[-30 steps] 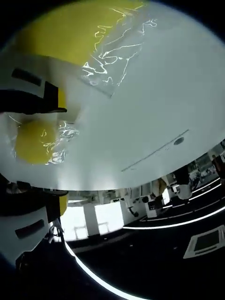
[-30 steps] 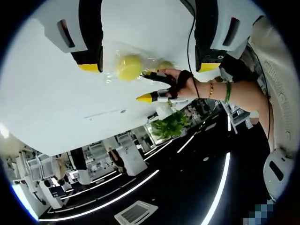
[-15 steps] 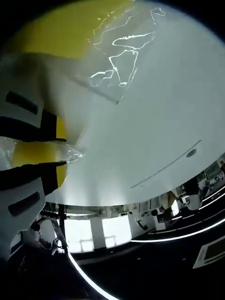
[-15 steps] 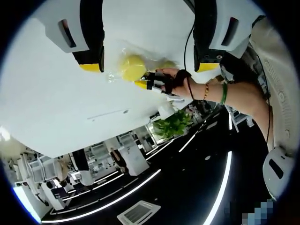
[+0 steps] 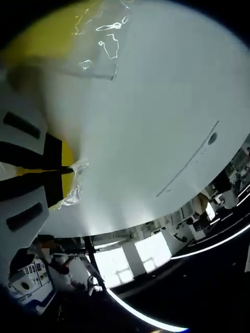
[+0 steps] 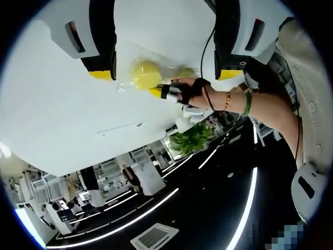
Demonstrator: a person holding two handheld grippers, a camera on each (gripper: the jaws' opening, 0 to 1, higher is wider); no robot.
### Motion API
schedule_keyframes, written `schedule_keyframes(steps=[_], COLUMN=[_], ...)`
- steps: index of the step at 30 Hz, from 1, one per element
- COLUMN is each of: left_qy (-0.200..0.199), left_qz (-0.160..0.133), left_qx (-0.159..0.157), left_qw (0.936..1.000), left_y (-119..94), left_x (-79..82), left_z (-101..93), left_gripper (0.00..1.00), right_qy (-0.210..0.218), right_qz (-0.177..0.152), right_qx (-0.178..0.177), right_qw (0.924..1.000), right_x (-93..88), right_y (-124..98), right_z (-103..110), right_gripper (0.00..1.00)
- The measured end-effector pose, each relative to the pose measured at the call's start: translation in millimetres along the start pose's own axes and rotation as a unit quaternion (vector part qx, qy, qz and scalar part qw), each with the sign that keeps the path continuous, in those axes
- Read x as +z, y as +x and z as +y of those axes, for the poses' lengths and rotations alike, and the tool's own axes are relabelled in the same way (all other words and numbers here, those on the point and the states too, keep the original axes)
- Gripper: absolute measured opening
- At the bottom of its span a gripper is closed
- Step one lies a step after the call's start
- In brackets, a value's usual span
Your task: Compare the silicone blocks by pressing each to a similar depth, holding the contact briefly, and releasing to observe deformation and rebound differences across the visible hardness samples.
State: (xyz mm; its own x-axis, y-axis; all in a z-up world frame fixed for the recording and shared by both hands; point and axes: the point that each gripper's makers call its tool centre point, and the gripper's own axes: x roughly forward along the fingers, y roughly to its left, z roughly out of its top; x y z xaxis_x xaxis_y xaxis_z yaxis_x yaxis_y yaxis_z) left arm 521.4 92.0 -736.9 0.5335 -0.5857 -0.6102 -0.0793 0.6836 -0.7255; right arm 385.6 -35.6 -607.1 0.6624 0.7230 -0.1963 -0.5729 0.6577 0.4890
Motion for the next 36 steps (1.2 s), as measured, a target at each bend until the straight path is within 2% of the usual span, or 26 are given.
schedule_keyframes(steps=[4,7,8,10,14,15,16,20,23,25,28,30,31,32,34,35,36], left_qy=[0.054,0.111,0.146,0.187,0.278,0.284,0.308,0.319,0.32,0.337,0.351,0.375,0.393,0.388,0.407,0.411,0.421], left_qz=[-0.006,-0.015,-0.015,-0.018,-0.023,-0.022,-0.022,-0.026,-0.029,-0.03,-0.03,-0.035,-0.04,-0.038,-0.042,-0.044,-0.046], left_qx=[-0.001,-0.005,0.003,-0.004,-0.015,-0.016,-0.021,-0.032,-0.037,-0.039,-0.046,-0.053,-0.053,-0.059,-0.06,-0.06,-0.067], left_qw=[0.9985,0.9937,0.9891,0.9822,0.9602,0.9583,0.9508,0.9467,0.9461,0.94,0.9348,0.9248,0.9173,0.9189,0.9105,0.9088,0.9036], left_y=[-6.6,-12.0,-15.2,-18.3,-27.4,-28.5,-31.4,-40.2,-47.0,-51.1,-59.5,-65.6,-70.2,-73.3,-81.6,-84.5,-89.8], left_x=[0.2,1.0,0.0,-0.9,-2.4,-3.8,-6.2,-13.5,-19.0,-22.3,-27.5,-29.9,-30.8,-33.7,-36.7,-37.8,-40.0], left_z=[-8.8,-16.9,-19.0,-27.0,-49.9,-52.3,-59.1,-71.0,-75.8,-78.2,-84.4,-90.7,-93.9,-96.9,-102.4,-103.7,-107.9], left_gripper=[0.0,0.0,0.0,0.0,0.0,0.0,0.0,0.0,0.0,0.0,0.0,0.0,0.0,0.0,0.0,0.0,0.0], right_qy=[-0.003,-0.005,-0.006,-0.008,-0.015,-0.016,-0.019,-0.027,-0.036,-0.042,-0.047,-0.052,-0.055,-0.056,-0.057,-0.06,-0.063], right_qz=[-0.001,-0.003,-0.002,-0.003,-0.003,-0.002,-0.001,-0.007,-0.009,-0.01,-0.011,-0.011,-0.011,-0.012,-0.013,-0.013,-0.012], right_qx=[0.003,0.003,0.004,0.006,0.01,0.01,0.011,0.016,0.019,0.02,0.021,0.02,0.019,0.019,0.02,0.02,0.02], right_qw=[1.0,1.0,1.0,0.9999,0.9998,0.9998,0.9997,0.9995,0.9991,0.9989,0.9986,0.9984,0.9983,0.9982,0.9981,0.9979,0.9977], right_x=[1.8,3.6,4.0,5.0,8.0,8.2,9.4,16.6,21.2,23.1,25.2,26.3,27.0,27.6,28.5,28.7,29.3], right_y=[0.7,0.2,0.0,-0.5,-1.3,-1.4,-1.7,-3.1,-5.7,-8.0,-12.0,-14.8,-16.4,-17.4,-19.0,-19.6,-20.6], right_z=[2.0,3.3,4.4,6.1,11.0,11.3,12.8,19.3,25.5,29.8,34.6,38.2,40.3,42.1,45.7,47.5,50.8], right_gripper=[0.71,0.71,0.71,0.71,0.71,0.71,0.71,0.71,0.71,0.71,0.71,0.71,0.71,0.71,0.71,0.71,0.71])
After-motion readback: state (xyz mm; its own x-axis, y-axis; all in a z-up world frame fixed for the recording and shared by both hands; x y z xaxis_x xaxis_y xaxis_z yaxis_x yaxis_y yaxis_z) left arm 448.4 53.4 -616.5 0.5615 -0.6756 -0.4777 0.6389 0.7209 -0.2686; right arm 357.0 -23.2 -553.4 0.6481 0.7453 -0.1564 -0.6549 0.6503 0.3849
